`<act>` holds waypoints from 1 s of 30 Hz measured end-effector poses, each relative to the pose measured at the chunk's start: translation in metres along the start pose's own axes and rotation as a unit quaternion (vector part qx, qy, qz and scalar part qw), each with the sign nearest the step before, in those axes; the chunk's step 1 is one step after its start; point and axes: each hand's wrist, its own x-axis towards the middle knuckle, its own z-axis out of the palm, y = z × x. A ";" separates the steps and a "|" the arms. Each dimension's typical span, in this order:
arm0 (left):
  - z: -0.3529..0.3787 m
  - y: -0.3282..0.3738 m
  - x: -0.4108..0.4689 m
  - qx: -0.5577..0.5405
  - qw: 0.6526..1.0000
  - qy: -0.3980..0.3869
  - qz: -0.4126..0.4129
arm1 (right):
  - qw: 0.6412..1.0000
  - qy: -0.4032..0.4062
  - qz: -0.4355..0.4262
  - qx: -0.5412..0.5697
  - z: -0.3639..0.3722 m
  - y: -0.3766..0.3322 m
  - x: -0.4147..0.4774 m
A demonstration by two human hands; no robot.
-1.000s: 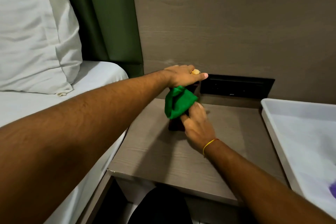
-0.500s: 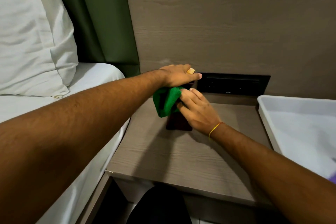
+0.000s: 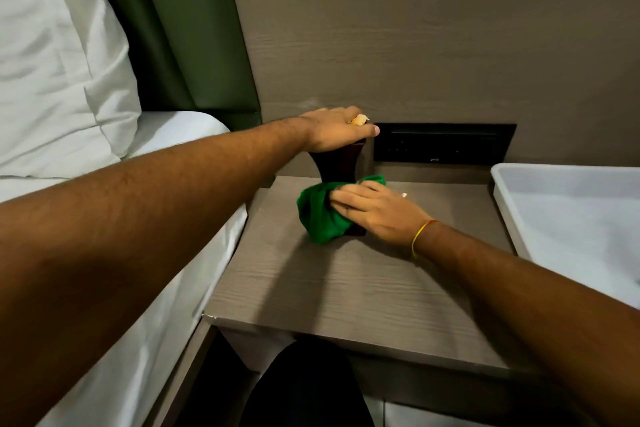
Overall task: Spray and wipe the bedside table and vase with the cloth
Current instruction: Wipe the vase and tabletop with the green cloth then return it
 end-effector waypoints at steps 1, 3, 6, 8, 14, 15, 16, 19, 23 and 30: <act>0.000 0.000 0.001 -0.002 1.000 0.000 0.001 | 0.999 -0.019 0.012 0.025 0.002 -0.003 -0.001; 0.000 -0.001 0.002 -0.007 1.000 -0.001 0.001 | 0.994 -0.054 0.042 0.081 0.005 -0.010 -0.004; -0.001 -0.001 0.003 -0.011 1.000 -0.002 -0.002 | 0.976 -0.112 0.071 0.175 0.006 -0.021 -0.010; -0.002 -0.001 0.004 -0.008 1.000 -0.004 -0.001 | 0.958 -0.120 0.108 0.236 0.004 -0.028 -0.013; 0.000 -0.003 0.006 -0.011 1.000 -0.002 -0.004 | 0.889 -0.171 0.203 0.373 0.001 -0.028 0.000; -0.001 -0.002 0.005 -0.012 1.000 -0.001 -0.006 | 0.872 -0.187 0.220 0.395 0.000 -0.024 0.003; -0.001 -0.003 0.005 -0.013 1.000 0.001 -0.007 | 0.854 -0.201 0.237 0.417 0.000 -0.022 0.005; -0.002 -0.001 0.004 -0.020 1.000 -0.002 -0.006 | 0.795 -0.234 0.292 0.477 0.000 -0.017 0.011; -0.001 0.001 0.001 -0.019 1.000 0.000 -0.005 | 0.730 -0.237 0.347 0.539 -0.001 -0.018 0.013; -0.001 0.003 -0.001 -0.001 1.000 0.017 0.004 | 0.554 -0.271 0.387 0.686 -0.034 -0.031 0.011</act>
